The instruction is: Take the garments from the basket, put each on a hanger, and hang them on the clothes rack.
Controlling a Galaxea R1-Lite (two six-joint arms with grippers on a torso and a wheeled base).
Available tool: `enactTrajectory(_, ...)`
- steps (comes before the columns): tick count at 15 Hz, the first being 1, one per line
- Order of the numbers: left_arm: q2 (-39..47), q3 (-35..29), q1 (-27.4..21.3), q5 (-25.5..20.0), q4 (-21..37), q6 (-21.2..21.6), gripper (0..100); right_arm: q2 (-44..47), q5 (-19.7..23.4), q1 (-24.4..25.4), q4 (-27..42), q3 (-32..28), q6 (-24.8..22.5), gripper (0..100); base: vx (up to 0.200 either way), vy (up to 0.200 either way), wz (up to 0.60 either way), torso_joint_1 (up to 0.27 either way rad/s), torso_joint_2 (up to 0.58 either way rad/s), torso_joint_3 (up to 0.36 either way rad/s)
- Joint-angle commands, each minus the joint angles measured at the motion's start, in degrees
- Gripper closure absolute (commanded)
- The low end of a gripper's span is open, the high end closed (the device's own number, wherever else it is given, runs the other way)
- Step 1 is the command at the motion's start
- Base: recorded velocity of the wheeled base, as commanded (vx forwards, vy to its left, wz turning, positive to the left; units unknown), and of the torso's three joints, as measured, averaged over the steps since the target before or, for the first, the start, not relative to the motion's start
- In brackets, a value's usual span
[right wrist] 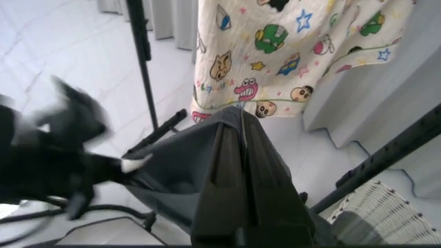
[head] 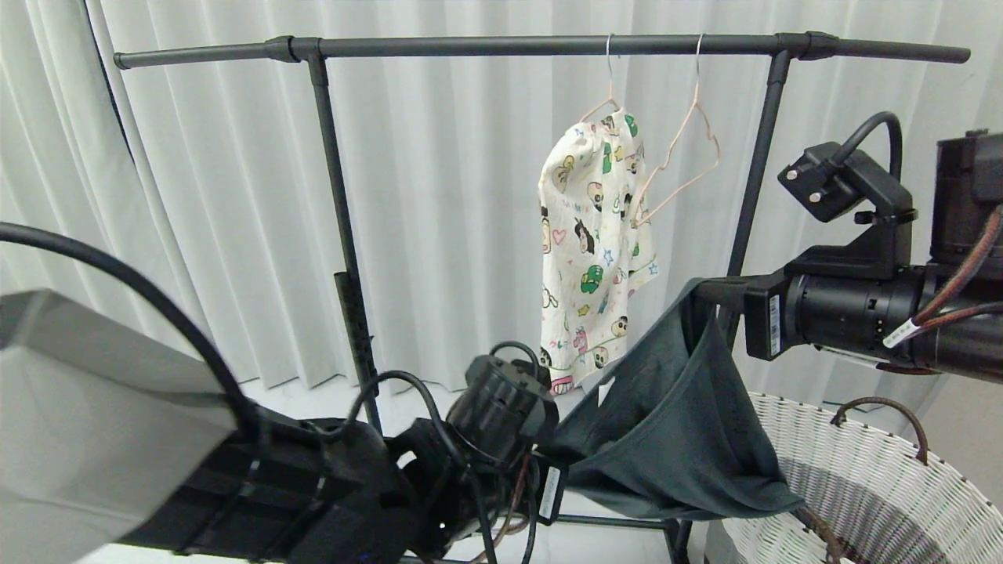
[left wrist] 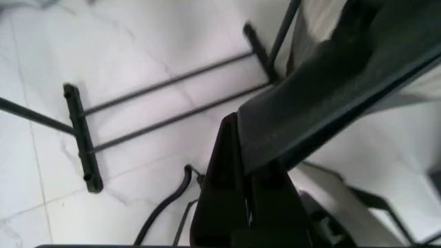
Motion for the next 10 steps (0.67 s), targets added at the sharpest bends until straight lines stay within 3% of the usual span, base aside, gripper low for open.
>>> enactTrajectory(1, -16.07, -2.43, 2.84, 0.11, 5.23, -0.18, 100, -0.87, 0.03, -0.27, -0.55, -0.21, -0.09, 100, 0.0, 0.0, 0.0, 0.0, 0.0, 0.0)
enactTrajectory(4, -26.79, -15.43, 4.24, 0.11, 22.55, -0.18, 100, -1.39, 0.12, -0.62, -5.64, -1.53, -0.44, 100, 0.0, 0.0, 0.0, 0.0, 0.0, 0.0)
enactTrajectory(6, -29.08, -24.93, 4.42, 0.19, 30.11, 1.05, 100, -2.54, 0.12, -1.5, -5.56, -4.17, -1.67, 100, 0.0, 0.0, 0.0, 0.0, 0.0, 0.0)
enactTrajectory(8, -30.22, -29.32, 4.51, 0.81, 33.27, 6.06, 100, -4.03, 0.12, -1.94, -5.38, -6.19, -3.6, 100, 0.0, 0.0, 0.0, 0.0, 0.0, 0.0)
enactTrajectory(10, -31.36, -29.85, 4.51, 4.5, 33.36, 13.18, 100, -6.14, 0.12, -1.94, -3.89, -7.94, -5.54, 100, 0.0, 0.0, 0.0, 0.0, 0.0, 0.0)
